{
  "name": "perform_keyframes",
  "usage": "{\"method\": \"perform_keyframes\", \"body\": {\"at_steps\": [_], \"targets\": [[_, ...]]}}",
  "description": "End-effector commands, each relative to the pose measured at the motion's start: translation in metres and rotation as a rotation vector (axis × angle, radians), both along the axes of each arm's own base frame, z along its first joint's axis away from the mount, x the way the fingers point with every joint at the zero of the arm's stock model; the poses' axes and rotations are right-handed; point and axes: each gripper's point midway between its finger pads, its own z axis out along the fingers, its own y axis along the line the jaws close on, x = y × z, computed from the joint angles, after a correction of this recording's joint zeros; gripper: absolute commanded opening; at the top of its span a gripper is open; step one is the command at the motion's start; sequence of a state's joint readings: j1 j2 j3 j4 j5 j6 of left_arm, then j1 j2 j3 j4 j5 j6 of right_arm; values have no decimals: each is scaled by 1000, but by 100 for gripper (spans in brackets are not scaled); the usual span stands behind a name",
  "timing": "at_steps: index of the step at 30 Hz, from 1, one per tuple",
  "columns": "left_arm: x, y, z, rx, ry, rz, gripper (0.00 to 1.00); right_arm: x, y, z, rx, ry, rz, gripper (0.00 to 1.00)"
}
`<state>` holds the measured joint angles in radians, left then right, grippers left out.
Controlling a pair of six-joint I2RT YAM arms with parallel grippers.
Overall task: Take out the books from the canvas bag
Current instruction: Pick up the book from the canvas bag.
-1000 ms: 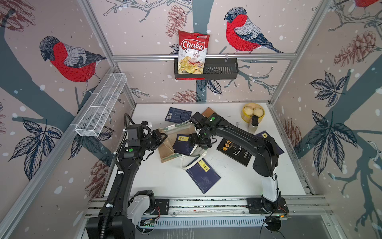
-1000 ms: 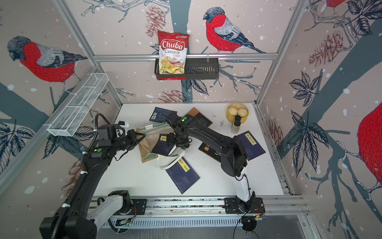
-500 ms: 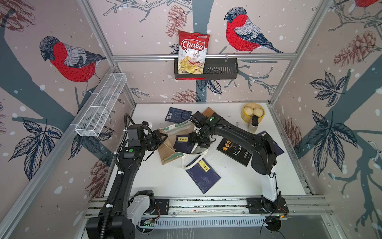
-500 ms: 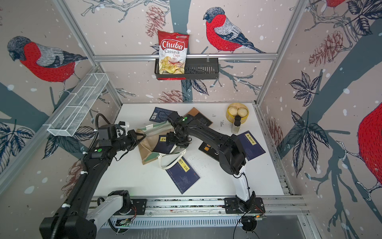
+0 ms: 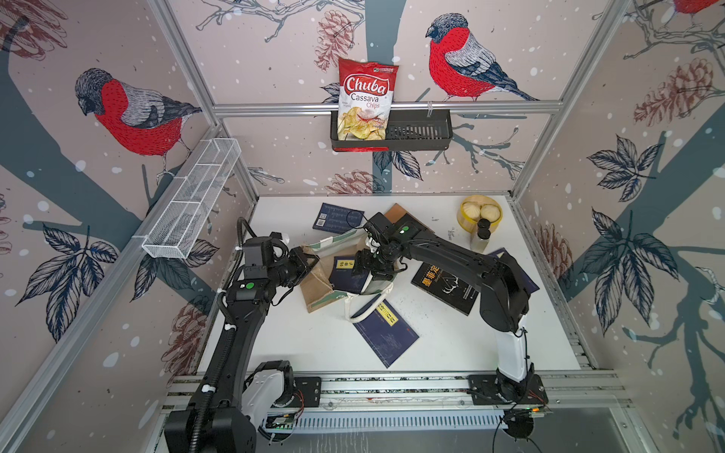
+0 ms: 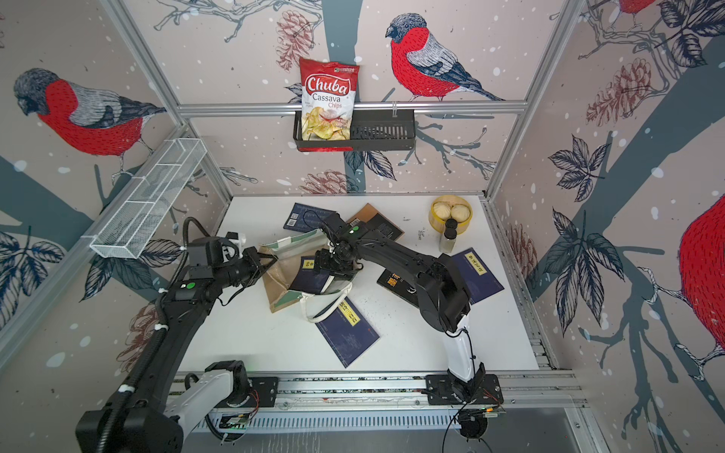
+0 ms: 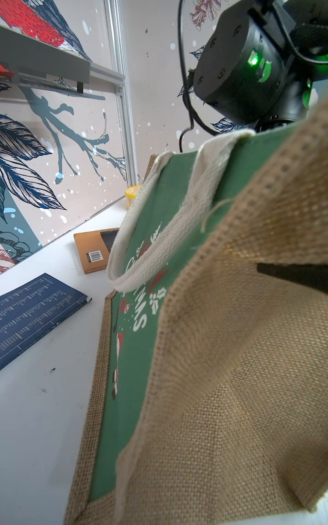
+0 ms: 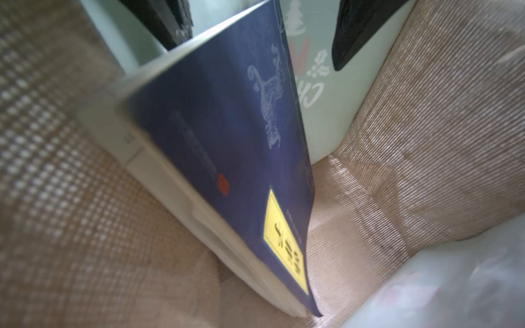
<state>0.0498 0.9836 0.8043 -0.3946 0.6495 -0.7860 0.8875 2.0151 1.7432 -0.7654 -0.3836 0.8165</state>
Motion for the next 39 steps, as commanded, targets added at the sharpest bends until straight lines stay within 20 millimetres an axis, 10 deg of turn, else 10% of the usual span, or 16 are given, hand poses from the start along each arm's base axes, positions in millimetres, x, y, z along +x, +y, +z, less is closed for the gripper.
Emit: {"method": "perform_keyframes", "body": {"at_steps": [1,13,19,24,39], "targets": [[7,-1,8,-9,-46,-1,0,2,13,12,92,-12,-6,70],[11,-6,4,-33,-45,-9,0,13,26,22,175,-85,-19,60],[14,-6,5,-37,-51,-9,0,18,18,-9,42,-53,-36,47],[14,-7,4,-44,-50,-9,0,21,24,-15,38,-58,-27,56],[16,-4,6,-26,-58,-1,0,25,8,22,11,-147,-19,11]]}}
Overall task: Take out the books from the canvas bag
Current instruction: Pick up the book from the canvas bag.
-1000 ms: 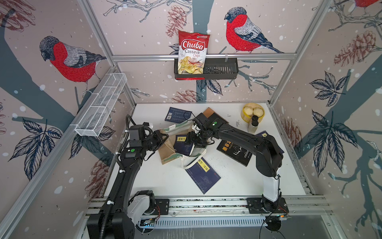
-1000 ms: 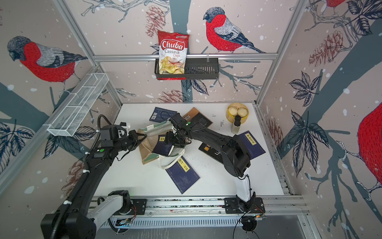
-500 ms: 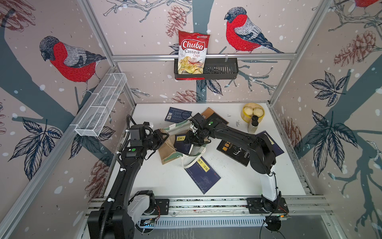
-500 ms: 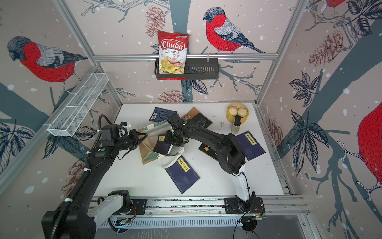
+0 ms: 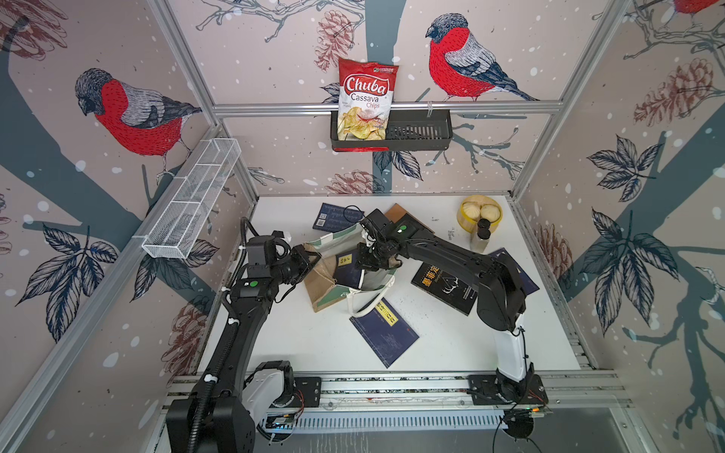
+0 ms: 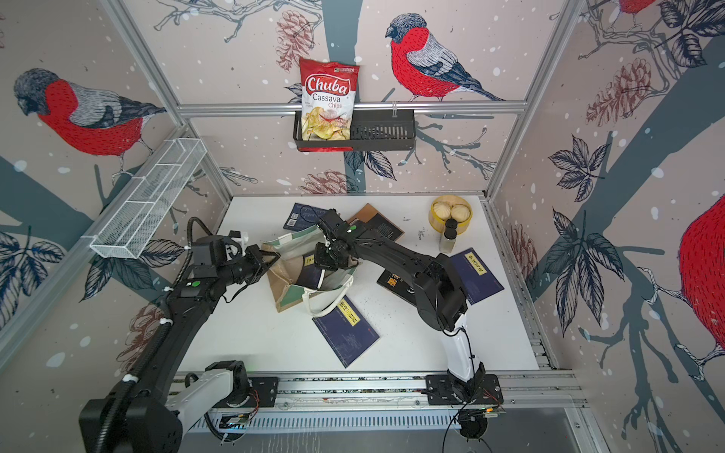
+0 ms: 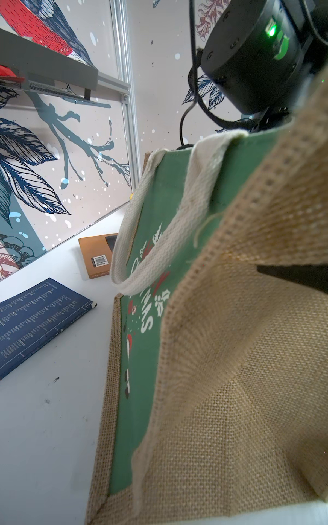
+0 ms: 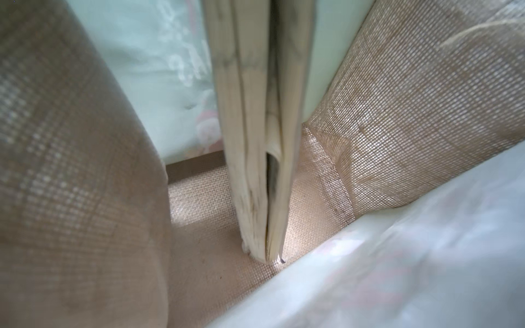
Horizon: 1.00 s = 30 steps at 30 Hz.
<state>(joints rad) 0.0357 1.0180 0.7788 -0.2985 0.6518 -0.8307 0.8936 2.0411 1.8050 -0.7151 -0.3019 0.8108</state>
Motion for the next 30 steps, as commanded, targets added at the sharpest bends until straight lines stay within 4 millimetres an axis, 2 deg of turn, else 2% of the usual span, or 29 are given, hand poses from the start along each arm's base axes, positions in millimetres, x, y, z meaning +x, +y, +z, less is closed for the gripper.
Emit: {"method": "perform_keyframes", "body": {"at_steps": [1,7,12,18,24,30], "targets": [[5,0,10,7,-46,-4,0,1,-7,13,-12,-39,11,11],[5,1,7,22,-42,-3,0,0,-15,46,21,-82,30,9],[6,2,5,25,-44,-1,0,1,-34,73,30,-108,25,8],[16,0,13,51,-97,-33,0,3,-69,116,66,-147,-3,8],[38,-6,20,1,-146,-57,0,1,-113,171,153,-190,-72,8],[53,-25,27,11,-167,-152,0,-1,-147,214,243,-243,-151,8]]}}
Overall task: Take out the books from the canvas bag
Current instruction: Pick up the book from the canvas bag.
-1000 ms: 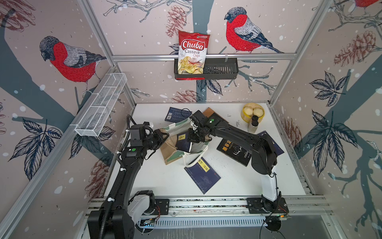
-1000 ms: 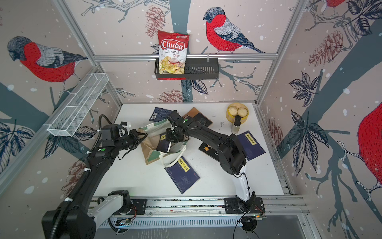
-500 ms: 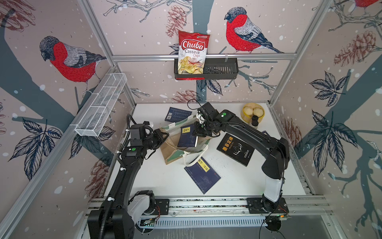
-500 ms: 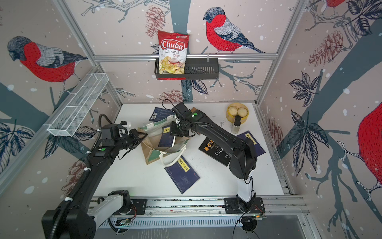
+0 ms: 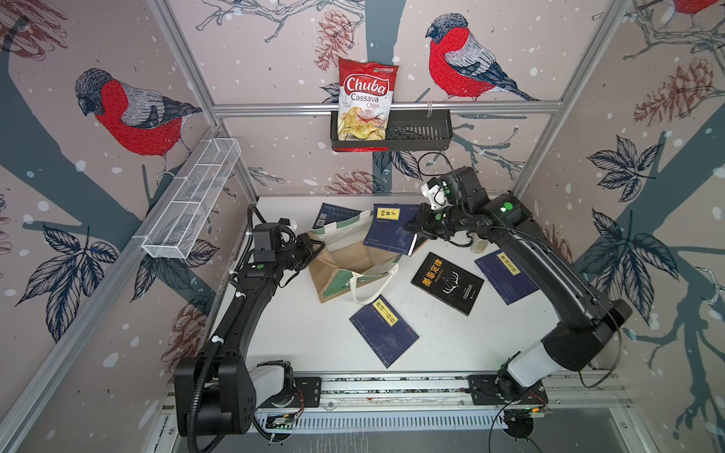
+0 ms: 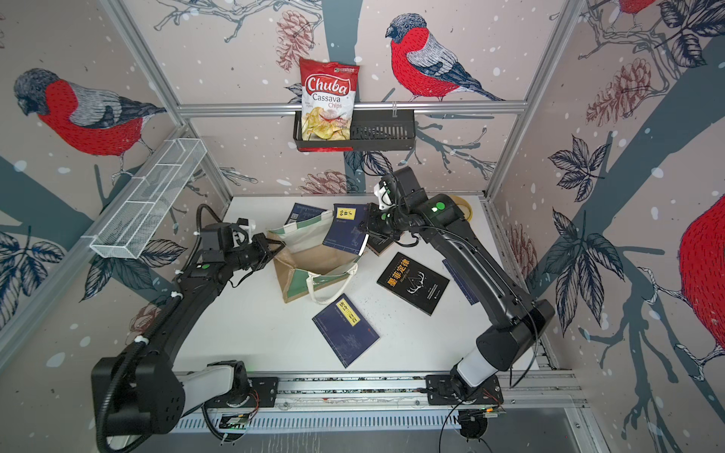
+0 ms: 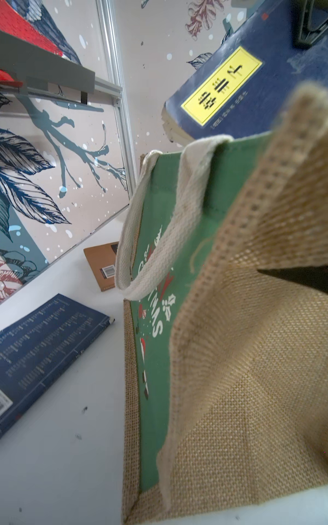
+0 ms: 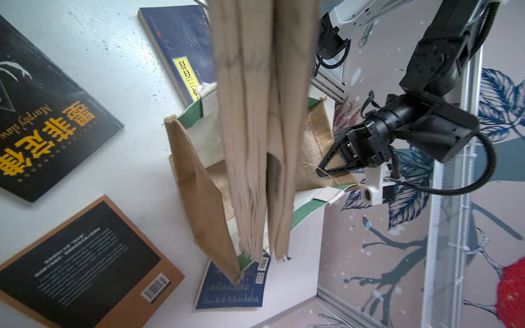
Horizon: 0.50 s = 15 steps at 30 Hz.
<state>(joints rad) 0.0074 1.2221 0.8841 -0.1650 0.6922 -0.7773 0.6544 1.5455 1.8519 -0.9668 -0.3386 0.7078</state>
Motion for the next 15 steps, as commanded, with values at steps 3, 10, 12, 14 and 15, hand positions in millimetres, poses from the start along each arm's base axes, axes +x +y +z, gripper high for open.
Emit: {"method": "perform_keyframes", "body": {"at_steps": [3,10,12,14,15], "targets": [[9,-31,15,-16,-85,-140,0,-3,-16,21,77,-3,-40,7],[4,-73,3,-77,-42,-216,0,3,-30,32,116,-28,-88,7],[4,-78,7,-117,-40,-205,0,6,-34,36,123,-36,-102,7],[3,-80,9,-151,-33,-193,0,7,-38,38,129,-41,-115,7],[2,-79,8,-154,-30,-187,0,8,-40,39,130,-43,-119,7]]}}
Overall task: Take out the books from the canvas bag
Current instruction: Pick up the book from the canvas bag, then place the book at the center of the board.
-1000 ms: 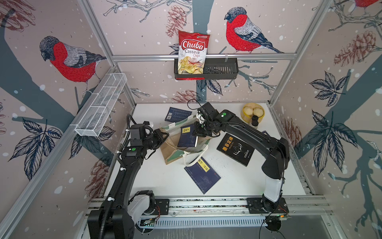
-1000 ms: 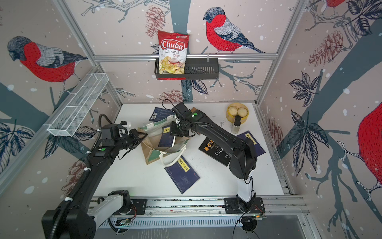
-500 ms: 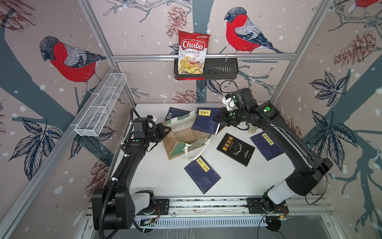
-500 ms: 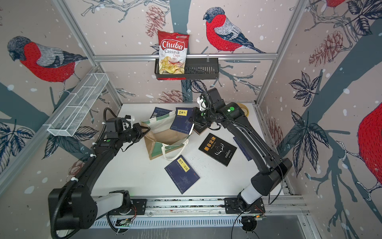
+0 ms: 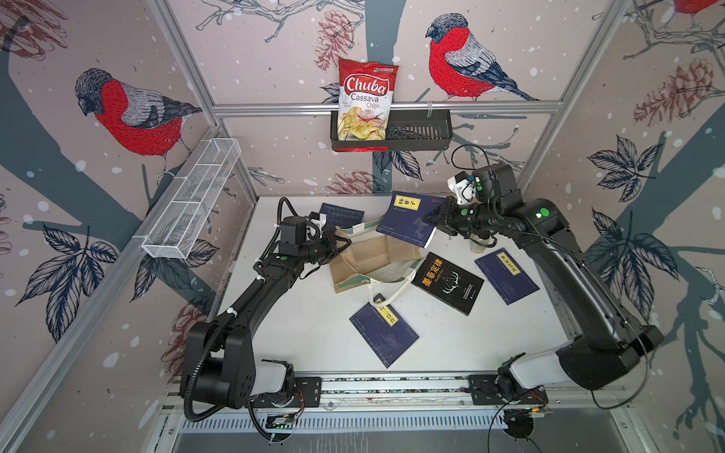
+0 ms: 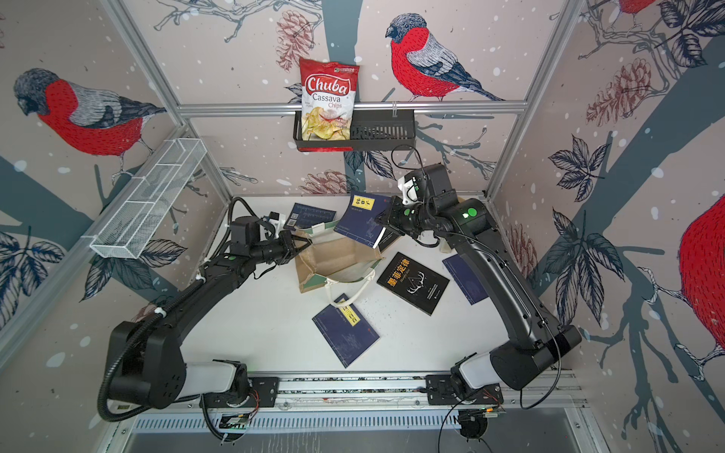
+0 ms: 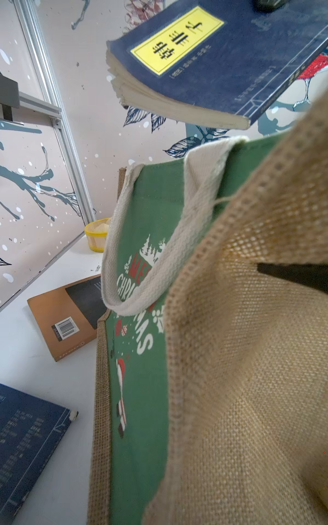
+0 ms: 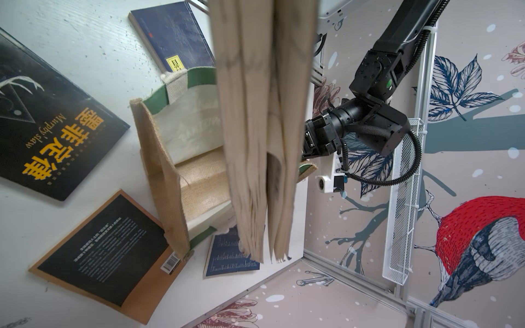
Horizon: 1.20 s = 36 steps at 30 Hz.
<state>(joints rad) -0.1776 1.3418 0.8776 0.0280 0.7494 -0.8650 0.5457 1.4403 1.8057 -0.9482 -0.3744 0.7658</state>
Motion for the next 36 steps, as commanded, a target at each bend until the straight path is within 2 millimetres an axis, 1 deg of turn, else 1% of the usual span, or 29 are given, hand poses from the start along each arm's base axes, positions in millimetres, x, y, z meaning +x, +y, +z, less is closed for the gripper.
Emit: {"method": "perform_keyframes", "body": {"at_steps": [1,5,6,7,10,11,12,13,14,15,17,19,22,24,27,29,31,33,35,36], "targets": [[2,-3,12,-64,-14,17,0,4,0,14,45,-35,-9,7],[-3,8,-6,-6,33,37,1,5,-3,19,59,-43,-22,7],[-2,15,-9,9,49,56,3,5,-4,19,61,-43,-25,7],[0,23,-10,25,61,85,8,4,-3,19,62,-41,-25,7],[9,42,2,64,33,151,38,2,-4,18,67,-35,-27,7],[13,46,8,75,17,166,50,0,-4,18,70,-34,-26,6],[16,48,13,85,7,174,59,1,-4,17,73,-33,-28,6],[19,49,18,93,-5,176,71,0,-4,17,77,-31,-26,6],[22,49,19,99,-2,175,80,0,-3,16,79,-30,-24,6],[26,48,29,99,-21,174,83,0,-2,17,81,-30,-20,6],[31,49,40,104,-40,178,87,-1,3,19,83,-39,-6,6],[34,52,52,110,-68,198,90,-2,10,20,84,-45,11,6],[37,66,75,121,-115,257,90,-7,27,23,87,-61,55,6],[38,80,94,152,-159,315,90,-12,44,25,89,-75,99,6],[31,103,122,239,-222,400,90,-20,74,23,90,-83,173,6],[22,116,131,298,-226,449,91,-27,96,20,90,-87,227,6],[10,124,137,325,-228,466,91,-35,118,19,90,-101,285,6],[-4,121,140,308,-241,441,87,-38,130,18,91,-113,312,6],[-19,109,139,255,-245,383,86,-36,135,17,119,-123,327,6],[-27,98,139,213,-260,332,86,-34,136,19,147,-129,335,6]]}}
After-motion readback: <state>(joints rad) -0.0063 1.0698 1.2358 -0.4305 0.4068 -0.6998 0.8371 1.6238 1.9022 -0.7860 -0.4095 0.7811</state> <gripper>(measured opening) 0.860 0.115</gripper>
